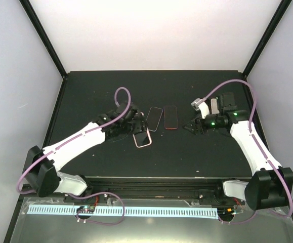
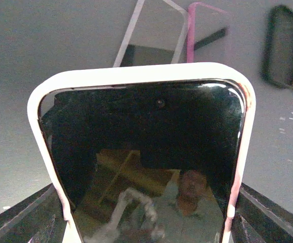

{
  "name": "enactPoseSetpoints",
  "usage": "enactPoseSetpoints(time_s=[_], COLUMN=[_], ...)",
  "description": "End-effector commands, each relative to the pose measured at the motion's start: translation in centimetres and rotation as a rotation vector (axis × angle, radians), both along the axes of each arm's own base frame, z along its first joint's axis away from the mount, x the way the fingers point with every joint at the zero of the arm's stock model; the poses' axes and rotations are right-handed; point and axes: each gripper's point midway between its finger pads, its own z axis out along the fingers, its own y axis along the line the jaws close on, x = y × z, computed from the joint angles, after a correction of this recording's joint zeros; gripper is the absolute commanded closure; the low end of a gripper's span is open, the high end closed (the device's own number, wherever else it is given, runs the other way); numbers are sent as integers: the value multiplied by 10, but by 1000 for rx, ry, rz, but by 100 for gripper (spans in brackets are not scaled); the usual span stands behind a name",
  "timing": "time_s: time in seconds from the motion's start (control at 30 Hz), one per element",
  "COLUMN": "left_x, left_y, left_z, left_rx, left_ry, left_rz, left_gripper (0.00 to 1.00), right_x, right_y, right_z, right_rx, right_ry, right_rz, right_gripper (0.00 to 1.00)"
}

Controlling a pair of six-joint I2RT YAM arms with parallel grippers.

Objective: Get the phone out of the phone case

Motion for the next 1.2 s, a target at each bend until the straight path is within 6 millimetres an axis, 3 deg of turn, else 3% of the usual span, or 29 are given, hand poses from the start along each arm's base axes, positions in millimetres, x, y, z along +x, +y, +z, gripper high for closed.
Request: enactPoseSetpoints(time_s=[0.0,0.1,0.2,0.37,0.6,0.87,1.07,1.17], left_x=[9,2,-4,-5,-6,-9,-9,-8], left_y=[-45,-62,-63,-61,-59,-48,-48,-51], left_z=[77,96,116,119,120,124,125,125], left_rx=[-191,-222,-256,-276,-270,-292,-304,-302], left_ry=[-242,-333,-385,-388,-374,-392,-391,-394], left_rz=[9,-4,15,85,131,171,175,169], left_gripper=[33,33,33,32,33,34,33,23], right_x=[-12,-19,-20,-22,-32,-37,-40,-42], right_y=[38,62,80,101,133,145,149,152], right_z=[18,23,29,42,44,35,32,32], right_rx=[-8,4,-2,64,44,16,25,45], right_ry=[0,48,64,107,116,121,139,150], right_rz=[97,150,177,187,283,309,332,343], right_gripper=[29,32,36,39,47,55,71,83])
